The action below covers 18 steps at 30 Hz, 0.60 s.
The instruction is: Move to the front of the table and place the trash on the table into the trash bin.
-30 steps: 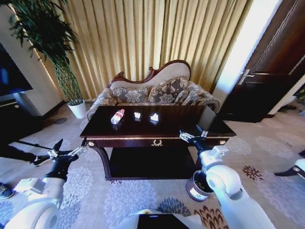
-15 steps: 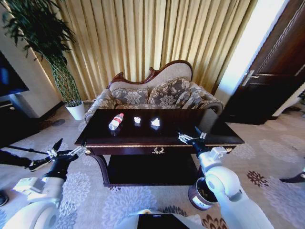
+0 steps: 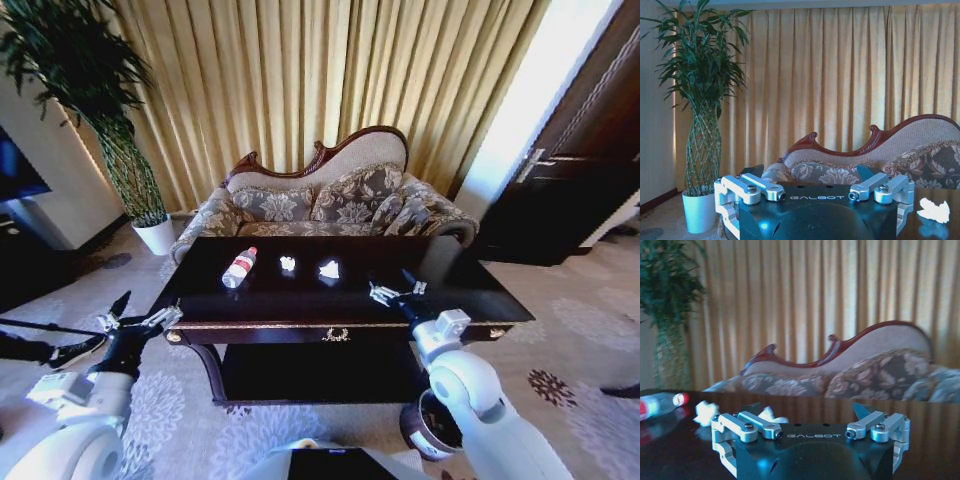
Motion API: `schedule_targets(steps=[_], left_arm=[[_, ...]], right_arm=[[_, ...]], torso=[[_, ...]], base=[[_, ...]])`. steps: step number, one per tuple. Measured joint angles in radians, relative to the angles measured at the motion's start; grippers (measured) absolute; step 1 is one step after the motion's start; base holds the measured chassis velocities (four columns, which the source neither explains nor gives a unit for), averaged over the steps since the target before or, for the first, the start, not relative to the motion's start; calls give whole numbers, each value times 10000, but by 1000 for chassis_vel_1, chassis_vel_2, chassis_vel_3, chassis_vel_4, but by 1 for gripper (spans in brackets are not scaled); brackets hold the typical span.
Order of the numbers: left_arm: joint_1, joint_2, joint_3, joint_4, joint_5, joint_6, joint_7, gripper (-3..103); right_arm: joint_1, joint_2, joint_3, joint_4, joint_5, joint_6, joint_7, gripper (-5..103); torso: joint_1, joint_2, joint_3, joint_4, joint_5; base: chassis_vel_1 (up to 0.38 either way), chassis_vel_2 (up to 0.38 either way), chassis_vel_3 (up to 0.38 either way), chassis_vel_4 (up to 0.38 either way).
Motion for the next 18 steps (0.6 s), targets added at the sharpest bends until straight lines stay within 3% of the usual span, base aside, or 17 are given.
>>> schedule_targets(steps=[8,18], left_arm=[[89,-49,-97,0,34,-82,30,100],[108,-118,-152,0,61,-89,37,100]], right_arm=[[1987,-912,-1703,-1570,1012,-331,17,100],[4639,-1180,-3121,-3463,1888,-627,405,100]], torso=[[-7,2,0,0,2],[-4,1,0,1,1]], base=[[0,0,0,0],[0,0,0,0]])
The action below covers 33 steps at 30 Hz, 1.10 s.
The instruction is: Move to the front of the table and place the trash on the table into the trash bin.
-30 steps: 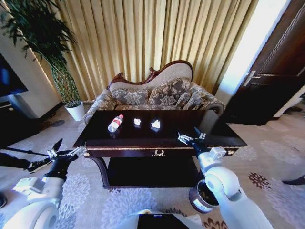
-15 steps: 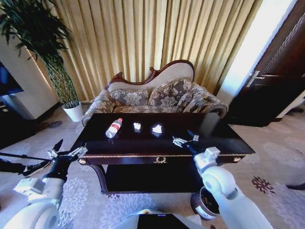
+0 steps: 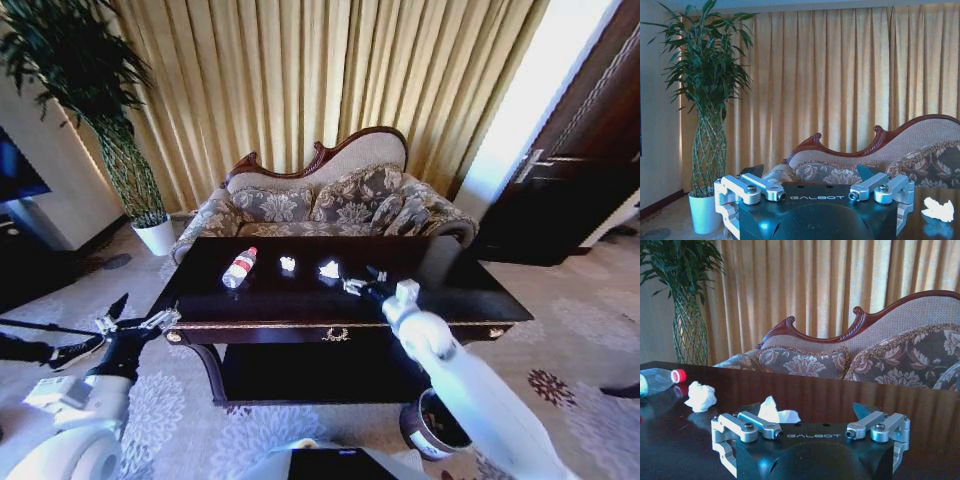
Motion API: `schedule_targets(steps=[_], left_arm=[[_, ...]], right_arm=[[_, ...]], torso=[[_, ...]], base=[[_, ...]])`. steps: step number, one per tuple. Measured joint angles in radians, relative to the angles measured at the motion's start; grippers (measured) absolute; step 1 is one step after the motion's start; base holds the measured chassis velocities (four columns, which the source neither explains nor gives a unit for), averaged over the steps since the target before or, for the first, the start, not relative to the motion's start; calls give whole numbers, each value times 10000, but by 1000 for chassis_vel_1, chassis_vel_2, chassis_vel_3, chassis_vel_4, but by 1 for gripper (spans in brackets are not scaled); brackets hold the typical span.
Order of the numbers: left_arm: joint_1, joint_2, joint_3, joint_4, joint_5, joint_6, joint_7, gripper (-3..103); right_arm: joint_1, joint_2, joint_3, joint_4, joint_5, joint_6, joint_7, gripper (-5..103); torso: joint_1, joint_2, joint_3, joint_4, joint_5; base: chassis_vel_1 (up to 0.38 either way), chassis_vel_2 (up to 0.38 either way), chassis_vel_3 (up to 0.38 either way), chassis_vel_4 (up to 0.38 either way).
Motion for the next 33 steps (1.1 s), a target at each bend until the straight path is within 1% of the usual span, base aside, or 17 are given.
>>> schedule_targets(steps=[4,7,11,18,20,22,23,24,25,26,28,29,30,31,32,33], left_arm=[[-4,-3,8,0,1,8,-2,100],[-27,-13,24,0,1,14,-5,100],[-23,-24,34,0,-1,18,-9,100],[-10,-45,79,0,-1,20,-9,100],[-11,-45,86,0,-2,20,-9,100],[-11,-46,94,0,-1,20,-9,100],[-11,-46,95,0,-2,20,-9,100],[-6,-46,96,0,-1,20,-7,100],[-6,-46,96,0,-1,20,-7,100],[5,-48,96,0,-1,20,-5,100],[13,-48,93,0,-1,20,-3,100],[22,-48,89,0,-1,20,-1,100],[22,-48,89,0,-1,20,-1,100],[24,-47,85,0,-1,20,0,100],[23,-47,85,0,-2,20,1,100],[23,-41,82,0,-2,20,1,100]], right_arm=[[538,45,-556,-502,191,-157,123,100],[883,248,-1049,-907,352,-323,298,100],[1055,396,-1389,-1146,379,-447,421,100],[1349,528,-1637,-1463,377,-518,536,100],[1371,528,-1658,-1463,392,-518,563,101],[1394,530,-1686,-1459,407,-519,619,92],[1396,537,-1691,-1458,411,-519,636,92],[1397,548,-1694,-1449,415,-518,645,87],[1397,548,-1694,-1449,415,-518,645,87],[1387,552,-1695,-1427,416,-519,649,76],[1373,558,-1695,-1407,416,-518,650,76],[1343,570,-1693,-1373,417,-516,653,65],[1343,570,-1693,-1373,417,-516,653,65],[1324,576,-1681,-1339,418,-512,662,59],[1316,576,-1672,-1328,419,-509,665,59],[1300,571,-1650,-1299,420,-500,671,54]], torso=[[1,0,0,0,1],[1,0,0,1,0],[0,0,0,0,0],[0,0,-1,0,0],[0,0,-1,0,0],[0,1,-1,0,0],[0,0,-1,0,0],[0,0,-1,0,0],[0,0,-1,0,0],[0,0,-1,0,-1],[0,0,-1,0,-1],[0,0,-1,0,0],[0,0,-1,0,0],[0,0,-1,0,1],[0,0,-1,1,1],[0,0,-1,0,0]], base=[[0,0,0,0],[0,0,0,0],[0,0,0,0],[0,0,0,0],[0,0,0,0],[0,0,0,0],[0,0,0,0],[0,0,0,0],[0,0,0,0],[0,0,0,0],[0,0,0,0],[0,0,0,0],[0,0,0,0],[0,0,0,0],[0,0,0,0],[0,0,0,0]])
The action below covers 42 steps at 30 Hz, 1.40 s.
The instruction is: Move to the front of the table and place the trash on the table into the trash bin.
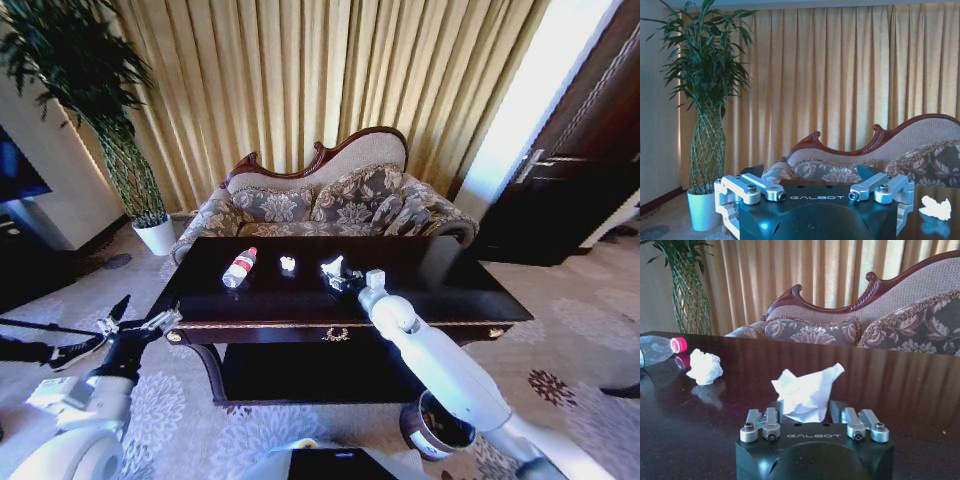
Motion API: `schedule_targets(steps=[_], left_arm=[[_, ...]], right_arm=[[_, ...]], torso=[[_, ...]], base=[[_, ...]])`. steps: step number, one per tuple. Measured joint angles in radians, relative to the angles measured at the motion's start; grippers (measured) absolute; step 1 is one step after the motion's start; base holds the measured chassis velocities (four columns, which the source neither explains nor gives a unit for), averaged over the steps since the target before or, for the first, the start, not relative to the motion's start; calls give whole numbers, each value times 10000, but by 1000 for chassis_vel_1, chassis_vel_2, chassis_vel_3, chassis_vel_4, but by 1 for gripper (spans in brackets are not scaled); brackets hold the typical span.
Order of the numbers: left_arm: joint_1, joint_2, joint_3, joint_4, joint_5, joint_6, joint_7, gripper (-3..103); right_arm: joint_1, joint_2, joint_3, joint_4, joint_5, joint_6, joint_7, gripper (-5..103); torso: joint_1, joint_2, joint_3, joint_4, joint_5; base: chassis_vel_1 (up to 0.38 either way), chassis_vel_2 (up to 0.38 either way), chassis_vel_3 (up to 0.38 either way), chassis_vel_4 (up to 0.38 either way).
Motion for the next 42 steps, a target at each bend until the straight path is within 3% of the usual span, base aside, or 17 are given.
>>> schedule_targets(steps=[2,4,8,10,13,15,22,28,42], left_arm=[[-19,32,-7,0,-21,6,-1,100],[-27,49,-10,0,-38,21,-1,100],[-92,213,-174,0,-190,52,-34,100],[-95,239,-227,0,-237,53,-33,100],[-129,383,-567,0,-579,53,18,100],[-139,413,-610,0,-641,54,36,100],[-291,831,-967,31,-1226,54,111,100],[-354,1182,-1464,244,-1635,50,219,100],[-364,1771,-2176,1043,-2059,-223,502,100]], right_arm=[[-51,-26,71,108,14,23,2,42],[-71,-32,100,143,25,27,2,42],[-248,-120,272,353,46,43,4,20],[-287,-147,304,395,49,45,4,20],[-485,-257,523,577,70,54,-1,4],[-515,-275,567,605,75,55,-2,2],[-817,-537,1133,1071,235,60,-1,0],[-1725,-1185,2194,2042,313,260,11,0],[-4112,-1544,4278,3195,-894,1095,193,0]], torso=[[0,1,0,0,-1],[0,0,0,0,0],[0,0,0,0,0],[0,1,0,0,-1],[0,0,0,0,-1],[0,0,0,0,0],[0,1,0,1,0],[0,1,0,-1,-1],[-1,2,-1,1,0]], base=[[0,0,0,0],[0,0,0,0],[0,0,0,0],[0,0,0,0],[0,0,0,0],[0,0,0,0],[0,0,0,0],[0,0,0,0],[0,0,0,0]])
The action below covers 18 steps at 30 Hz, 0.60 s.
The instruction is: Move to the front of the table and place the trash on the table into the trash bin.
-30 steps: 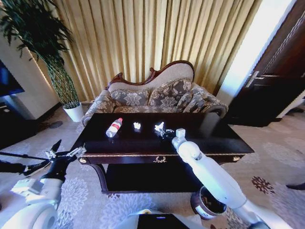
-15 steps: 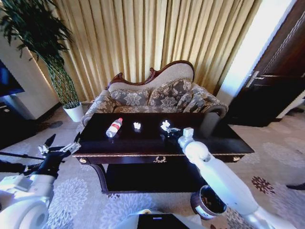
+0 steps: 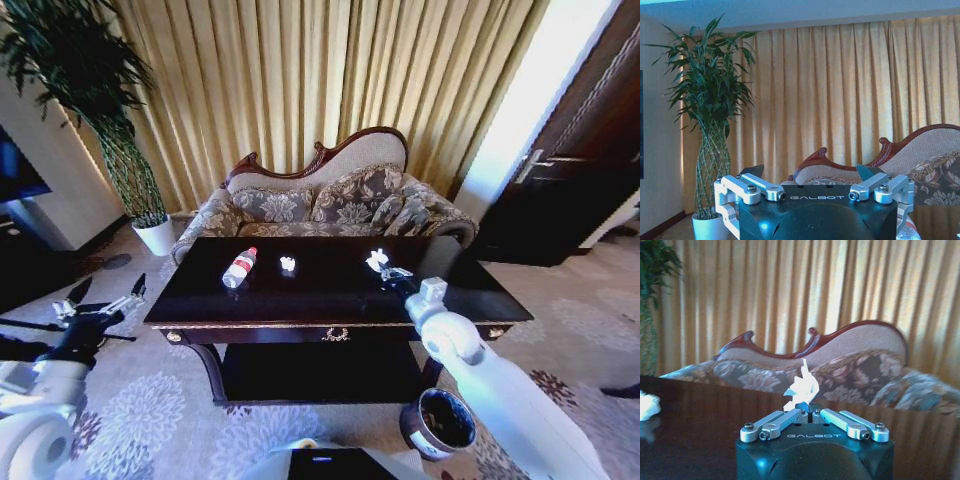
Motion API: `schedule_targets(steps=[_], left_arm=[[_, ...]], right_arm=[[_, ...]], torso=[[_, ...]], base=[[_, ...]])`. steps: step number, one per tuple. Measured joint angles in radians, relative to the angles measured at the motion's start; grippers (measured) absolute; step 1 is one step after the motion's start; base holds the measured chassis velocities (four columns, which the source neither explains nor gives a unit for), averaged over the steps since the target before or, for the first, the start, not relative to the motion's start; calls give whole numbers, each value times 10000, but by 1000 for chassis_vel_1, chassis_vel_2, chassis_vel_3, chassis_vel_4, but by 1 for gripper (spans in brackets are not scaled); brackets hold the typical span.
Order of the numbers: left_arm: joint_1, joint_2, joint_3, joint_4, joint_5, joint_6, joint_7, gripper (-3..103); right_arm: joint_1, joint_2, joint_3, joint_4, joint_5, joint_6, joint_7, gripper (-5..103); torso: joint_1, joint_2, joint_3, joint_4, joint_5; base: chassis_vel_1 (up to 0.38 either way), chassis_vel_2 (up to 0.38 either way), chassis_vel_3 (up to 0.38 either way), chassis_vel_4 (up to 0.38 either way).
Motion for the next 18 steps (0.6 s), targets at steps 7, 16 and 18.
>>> schedule_targets(steps=[7,16,18], left_arm=[[8,271,222,-4,-1,-73,8,100],[138,715,-87,134,-222,-227,39,100],[177,738,-125,129,-250,-239,44,100]], right_arm=[[-1561,93,1908,453,-566,450,-433,0],[-3077,380,3327,869,-605,674,-697,0],[-3260,413,3481,965,-539,678,-697,0]], torso=[[0,-1,0,-3,0],[1,-1,0,-1,0],[0,-1,0,-1,-1]], base=[[0,0,0,0],[0,0,0,0],[0,0,0,0]])
